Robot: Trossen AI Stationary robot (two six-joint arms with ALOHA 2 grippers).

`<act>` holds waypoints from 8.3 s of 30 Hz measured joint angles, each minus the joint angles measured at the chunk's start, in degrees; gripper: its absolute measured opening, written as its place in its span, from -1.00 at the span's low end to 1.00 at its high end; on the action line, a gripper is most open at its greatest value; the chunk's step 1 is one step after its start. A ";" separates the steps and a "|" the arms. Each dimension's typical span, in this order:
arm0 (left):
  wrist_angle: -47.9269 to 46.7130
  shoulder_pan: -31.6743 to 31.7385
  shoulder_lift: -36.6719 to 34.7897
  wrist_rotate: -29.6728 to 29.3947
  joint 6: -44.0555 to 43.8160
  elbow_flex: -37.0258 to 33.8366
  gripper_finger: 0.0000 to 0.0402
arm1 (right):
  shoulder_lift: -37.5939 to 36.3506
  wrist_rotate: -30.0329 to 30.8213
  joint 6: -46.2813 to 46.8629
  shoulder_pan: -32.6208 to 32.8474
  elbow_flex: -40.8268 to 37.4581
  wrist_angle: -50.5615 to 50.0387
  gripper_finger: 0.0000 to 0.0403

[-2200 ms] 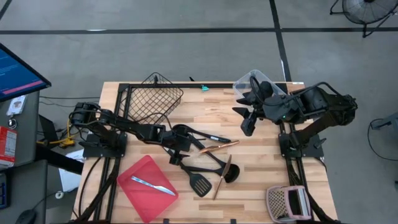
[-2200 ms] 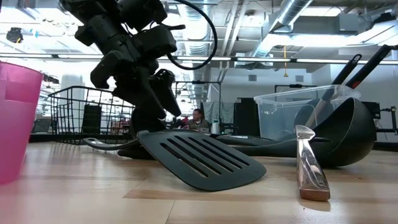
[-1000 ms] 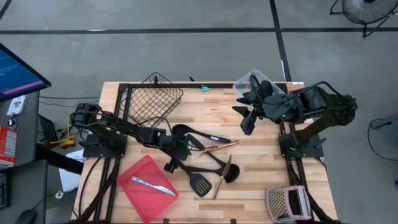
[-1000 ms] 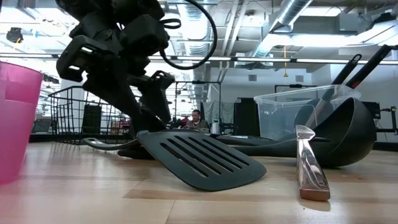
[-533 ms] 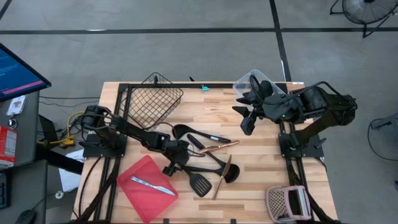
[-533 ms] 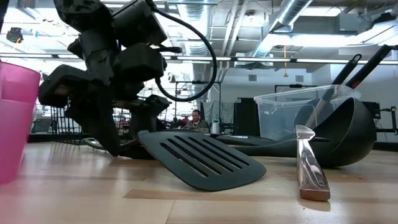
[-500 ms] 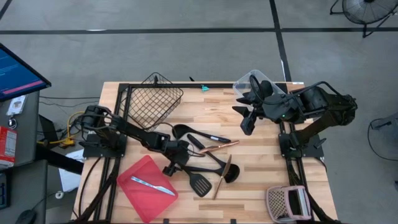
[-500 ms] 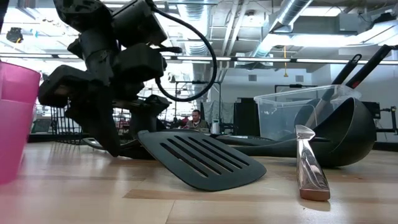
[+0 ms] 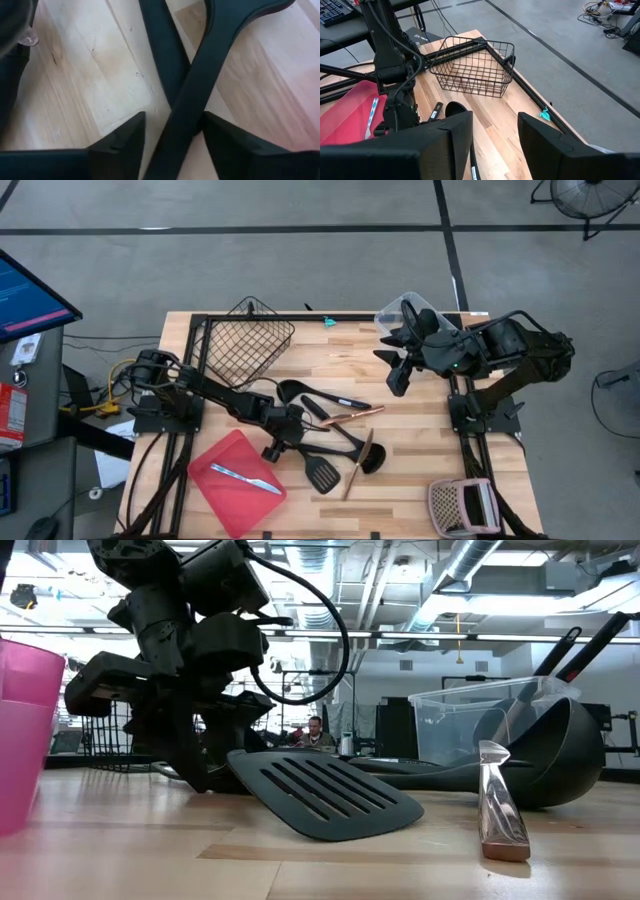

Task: Pick & Place Kitchen Items
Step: Put the slotted spatula into the transparent bin

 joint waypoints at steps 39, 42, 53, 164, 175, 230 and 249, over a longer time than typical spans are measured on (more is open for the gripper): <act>-0.20 2.29 -22.30 -4.61 -0.66 -0.28 -0.76 | 0.00 0.00 0.15 0.00 0.00 0.48 -0.23; 0.16 2.46 -23.20 -4.76 -0.65 -0.24 -0.76 | 0.00 0.00 0.15 0.00 0.00 0.47 -0.23; 4.61 3.78 -25.65 -6.25 -5.47 -0.20 -0.76 | 0.00 0.04 0.13 0.00 0.01 0.46 -0.23; 55.20 9.33 -44.23 9.55 -26.43 -0.20 -0.75 | 26.51 -57.22 -27.91 -13.79 0.02 59.30 0.26; 59.00 9.33 -41.78 11.38 -27.43 -0.17 -0.75 | 26.51 -60.11 -28.48 -13.75 0.02 59.08 0.04; 58.84 9.33 -40.17 13.71 -29.90 -0.26 -0.76 | 26.40 -61.48 -25.32 -13.84 0.07 52.89 -0.98; 58.95 9.32 -40.24 13.74 -30.15 -0.20 -0.83 | 26.52 -61.36 -25.30 -13.78 -0.01 54.37 -0.82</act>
